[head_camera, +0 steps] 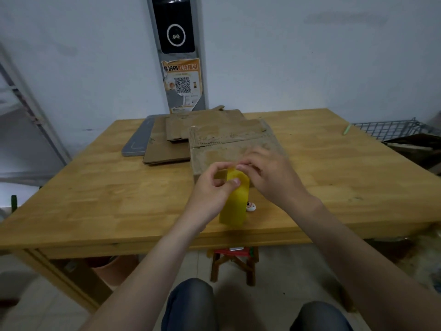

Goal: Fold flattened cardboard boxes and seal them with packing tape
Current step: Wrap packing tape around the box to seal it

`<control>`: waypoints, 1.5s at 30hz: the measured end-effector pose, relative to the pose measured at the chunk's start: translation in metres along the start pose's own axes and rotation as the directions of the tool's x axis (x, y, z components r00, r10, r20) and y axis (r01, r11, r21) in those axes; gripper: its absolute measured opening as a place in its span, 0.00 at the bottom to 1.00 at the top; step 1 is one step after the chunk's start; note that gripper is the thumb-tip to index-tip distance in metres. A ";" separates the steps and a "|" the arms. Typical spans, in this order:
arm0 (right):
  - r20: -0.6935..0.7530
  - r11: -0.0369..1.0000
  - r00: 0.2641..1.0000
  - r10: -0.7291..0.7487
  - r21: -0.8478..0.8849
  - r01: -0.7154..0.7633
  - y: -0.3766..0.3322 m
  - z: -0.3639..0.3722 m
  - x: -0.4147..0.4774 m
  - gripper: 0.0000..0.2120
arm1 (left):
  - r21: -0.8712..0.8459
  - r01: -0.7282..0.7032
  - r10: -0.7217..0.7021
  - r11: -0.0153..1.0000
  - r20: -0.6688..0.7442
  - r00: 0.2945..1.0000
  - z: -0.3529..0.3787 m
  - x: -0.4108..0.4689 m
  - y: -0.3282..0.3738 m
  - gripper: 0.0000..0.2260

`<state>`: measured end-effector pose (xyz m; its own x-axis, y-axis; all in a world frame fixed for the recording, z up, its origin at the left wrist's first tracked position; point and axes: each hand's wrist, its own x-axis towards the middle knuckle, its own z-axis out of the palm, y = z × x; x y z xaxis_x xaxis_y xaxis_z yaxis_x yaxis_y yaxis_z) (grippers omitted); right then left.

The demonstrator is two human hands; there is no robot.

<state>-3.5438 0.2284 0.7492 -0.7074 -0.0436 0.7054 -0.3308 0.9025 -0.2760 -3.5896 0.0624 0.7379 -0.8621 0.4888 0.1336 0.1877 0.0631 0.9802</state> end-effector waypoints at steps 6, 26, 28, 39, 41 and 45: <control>0.049 0.998 0.997 -0.053 0.030 0.052 -0.006 0.006 0.001 0.07 | -0.119 0.027 -0.044 0.992 -0.142 0.989 -0.001 0.002 -0.009 0.07; 0.177 0.995 0.980 0.092 0.013 -0.095 -0.019 -0.011 0.004 0.31 | -0.431 0.202 -0.284 0.879 -0.135 0.949 0.001 0.004 -0.013 0.05; 0.257 0.979 0.947 0.193 0.013 -0.203 -0.020 -0.012 0.002 0.43 | -0.442 0.210 -0.299 0.872 -0.143 0.943 0.003 0.003 -0.014 0.05; 0.105 0.902 0.942 -0.318 -0.273 0.335 -0.001 -0.015 -0.003 0.29 | -0.328 0.211 -0.262 0.921 -0.119 0.958 0.000 0.003 -0.012 0.03; 0.046 0.977 0.990 -0.130 -0.167 0.136 -0.006 -0.013 -0.003 0.30 | -0.344 0.223 -0.268 0.912 -0.091 0.959 0.000 0.002 -0.013 0.06; 0.075 0.952 0.964 0.255 0.154 -0.264 -0.017 -0.010 -0.001 0.35 | -0.334 0.221 -0.251 0.916 -0.048 0.967 -0.001 -0.001 -0.014 0.07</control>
<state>-3.5316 0.2176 0.7591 -0.8130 0.1563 0.5608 -0.2244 0.8047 -0.5496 -3.5919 0.0603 0.7244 -0.9033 0.4149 -0.1096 -0.1757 -0.1247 0.9765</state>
